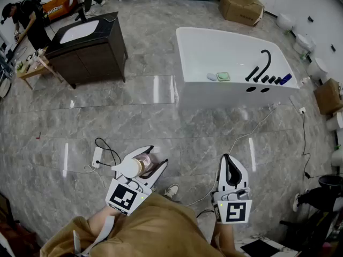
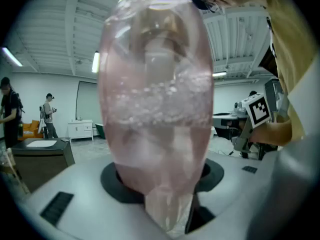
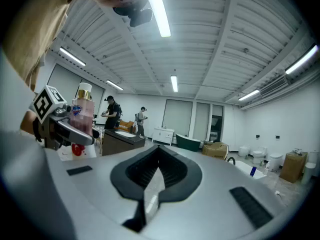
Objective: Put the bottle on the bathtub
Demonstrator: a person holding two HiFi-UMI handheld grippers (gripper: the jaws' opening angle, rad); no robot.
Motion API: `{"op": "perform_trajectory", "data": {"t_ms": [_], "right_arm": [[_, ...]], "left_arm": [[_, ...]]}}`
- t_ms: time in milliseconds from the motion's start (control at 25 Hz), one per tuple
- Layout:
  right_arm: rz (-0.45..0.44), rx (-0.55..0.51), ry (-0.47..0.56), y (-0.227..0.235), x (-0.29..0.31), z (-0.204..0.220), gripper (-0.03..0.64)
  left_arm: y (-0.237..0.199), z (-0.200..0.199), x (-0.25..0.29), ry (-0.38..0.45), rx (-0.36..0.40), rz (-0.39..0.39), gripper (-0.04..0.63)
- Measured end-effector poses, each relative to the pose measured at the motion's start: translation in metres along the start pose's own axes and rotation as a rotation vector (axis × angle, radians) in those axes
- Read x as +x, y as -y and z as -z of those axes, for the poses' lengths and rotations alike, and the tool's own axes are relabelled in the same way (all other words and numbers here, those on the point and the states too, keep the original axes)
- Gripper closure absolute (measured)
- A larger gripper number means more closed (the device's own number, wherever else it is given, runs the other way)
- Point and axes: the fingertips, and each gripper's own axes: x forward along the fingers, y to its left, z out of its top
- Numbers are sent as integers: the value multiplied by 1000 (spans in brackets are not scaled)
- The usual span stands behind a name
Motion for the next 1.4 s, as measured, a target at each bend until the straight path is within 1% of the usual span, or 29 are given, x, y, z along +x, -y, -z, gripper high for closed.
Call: {"op": "perform_trajectory", "data": {"t_ms": [200,360,520,680,800,960,1160,1400], "right_arm": [[7,-18,-26,-22,3,1,612],[16,9,-12,-37,11,-6,612],[25,7,1,-54,20,-13,612],[45,-20,-4,-69,30,-15,611],[45,-7,-9,-78,35,-14,611],[70,9,-30,-74,45,-8,611],[75,7,-25,-66,70,-6,611],[70,27,-23,-25,113,9,611]], "left_arm": [[-15,6,-18,1,-6,15,376],[-31,9,-30,18,0,18,376],[-51,17,-42,39,40,33,376],[-69,22,-45,39,30,37,376],[-79,27,-43,48,34,49,376],[-87,28,-33,42,30,68,376],[-103,28,-14,32,23,81,376],[-121,23,38,23,37,63,376]]}}
